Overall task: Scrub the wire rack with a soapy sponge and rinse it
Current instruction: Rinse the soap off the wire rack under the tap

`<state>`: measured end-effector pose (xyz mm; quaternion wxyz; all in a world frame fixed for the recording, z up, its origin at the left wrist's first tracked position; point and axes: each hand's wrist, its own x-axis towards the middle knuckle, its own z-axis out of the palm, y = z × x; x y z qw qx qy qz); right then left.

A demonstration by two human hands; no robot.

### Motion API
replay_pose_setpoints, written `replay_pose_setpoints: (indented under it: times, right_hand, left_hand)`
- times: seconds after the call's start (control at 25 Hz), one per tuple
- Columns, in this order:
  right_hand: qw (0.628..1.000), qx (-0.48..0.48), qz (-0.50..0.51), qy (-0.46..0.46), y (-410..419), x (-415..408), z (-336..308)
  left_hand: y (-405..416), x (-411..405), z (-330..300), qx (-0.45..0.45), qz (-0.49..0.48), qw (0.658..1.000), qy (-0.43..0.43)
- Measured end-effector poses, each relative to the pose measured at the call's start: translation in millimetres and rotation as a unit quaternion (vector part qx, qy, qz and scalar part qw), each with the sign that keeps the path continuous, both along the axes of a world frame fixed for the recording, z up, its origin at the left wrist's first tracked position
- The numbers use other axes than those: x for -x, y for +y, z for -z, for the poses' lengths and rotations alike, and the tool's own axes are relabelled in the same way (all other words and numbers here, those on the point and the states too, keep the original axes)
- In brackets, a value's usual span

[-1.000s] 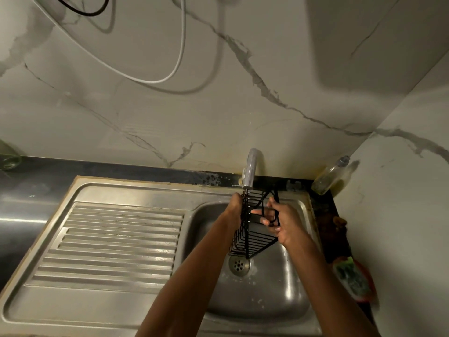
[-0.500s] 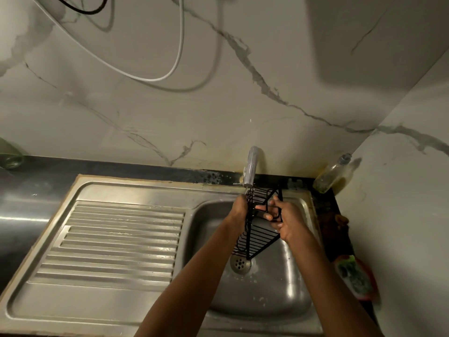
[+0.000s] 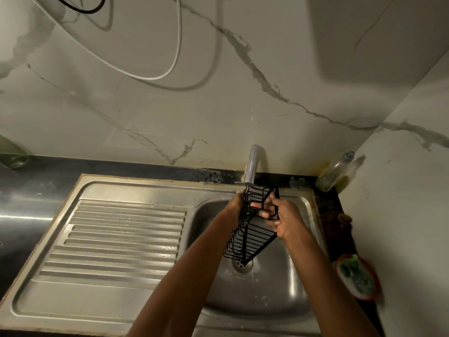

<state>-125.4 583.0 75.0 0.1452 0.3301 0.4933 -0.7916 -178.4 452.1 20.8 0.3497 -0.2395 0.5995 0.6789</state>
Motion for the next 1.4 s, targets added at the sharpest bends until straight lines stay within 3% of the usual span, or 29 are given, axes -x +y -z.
replay_pose_setpoints:
  times: [0.4,0.64,0.8,1.0,1.24,1.4]
  right_hand:
    - [0.998,0.032,0.025,0.048,37.3,-8.2,-38.5]
    - [0.996,0.051,0.057,0.04,39.7,-1.8,-23.9]
    - [0.995,0.067,0.046,0.064,53.6,-6.3,-8.6]
    - [0.982,0.139,0.041,0.125,69.0,-20.7,9.6]
    - [0.976,0.158,0.077,0.13,102.4,-45.7,33.0]
    - [0.979,0.131,0.102,0.122,106.5,-50.7,30.6]
  left_hand:
    - [10.0,-17.7,21.1,0.007,-0.023,1.0,0.002]
    - [-7.5,-18.0,24.1,0.071,0.027,0.997,0.024]
    - [-46.4,-25.2,50.7,0.133,-0.006,0.99,0.055]
    - [-58.1,-23.8,44.4,0.0,-0.082,0.996,-0.024]
    - [-35.8,-19.9,47.9,-0.026,0.005,0.999,0.028]
    - [-27.4,-12.8,41.3,-0.049,0.058,0.997,0.011]
